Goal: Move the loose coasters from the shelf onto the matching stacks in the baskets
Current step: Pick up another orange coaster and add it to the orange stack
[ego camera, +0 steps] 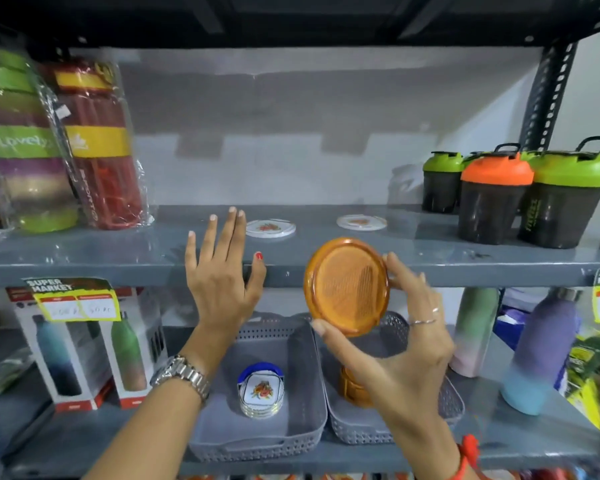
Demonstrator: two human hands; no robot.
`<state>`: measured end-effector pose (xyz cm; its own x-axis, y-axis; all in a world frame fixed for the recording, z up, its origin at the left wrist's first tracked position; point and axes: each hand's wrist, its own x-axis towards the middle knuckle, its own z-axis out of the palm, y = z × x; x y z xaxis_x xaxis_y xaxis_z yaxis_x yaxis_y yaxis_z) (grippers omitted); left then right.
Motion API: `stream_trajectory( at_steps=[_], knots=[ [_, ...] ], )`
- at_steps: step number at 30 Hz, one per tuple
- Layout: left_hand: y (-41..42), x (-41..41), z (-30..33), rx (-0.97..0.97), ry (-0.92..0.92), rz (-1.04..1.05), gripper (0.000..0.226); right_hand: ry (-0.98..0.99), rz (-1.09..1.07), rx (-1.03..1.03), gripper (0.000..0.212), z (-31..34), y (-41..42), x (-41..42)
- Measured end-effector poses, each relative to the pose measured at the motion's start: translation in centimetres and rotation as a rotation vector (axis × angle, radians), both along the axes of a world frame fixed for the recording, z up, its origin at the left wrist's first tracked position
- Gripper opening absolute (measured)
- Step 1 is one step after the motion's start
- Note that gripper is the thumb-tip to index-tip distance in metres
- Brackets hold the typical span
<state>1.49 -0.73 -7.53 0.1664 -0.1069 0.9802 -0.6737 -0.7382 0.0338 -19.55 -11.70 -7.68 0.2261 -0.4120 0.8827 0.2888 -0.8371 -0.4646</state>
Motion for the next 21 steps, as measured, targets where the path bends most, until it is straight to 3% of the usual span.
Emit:
stream_trajectory(
  at_steps=[5, 10, 15, 21],
  knots=[
    [-0.1, 0.3, -0.3, -0.033, -0.022, 0.01, 0.055, 0.197, -0.081, 0.068, 0.08, -7.7, -3.1, 2.4],
    [-0.2, 0.7, -0.2, -0.035, -0.062, 0.024, 0.054, 0.695, -0.244, 0.2, 0.084, -14.3, -9.0, 7.1],
    [-0.2, 1.0, -0.3, -0.031, -0.095, 0.035, 0.054, 1.112, -0.356, 0.253, 0.07, -18.3, -13.6, 11.3],
    [-0.2, 1.1, -0.3, -0.029, -0.122, 0.058, 0.054, 1.312, -0.349, 0.304, 0.07, -19.2, -14.4, 13.3]
  ],
)
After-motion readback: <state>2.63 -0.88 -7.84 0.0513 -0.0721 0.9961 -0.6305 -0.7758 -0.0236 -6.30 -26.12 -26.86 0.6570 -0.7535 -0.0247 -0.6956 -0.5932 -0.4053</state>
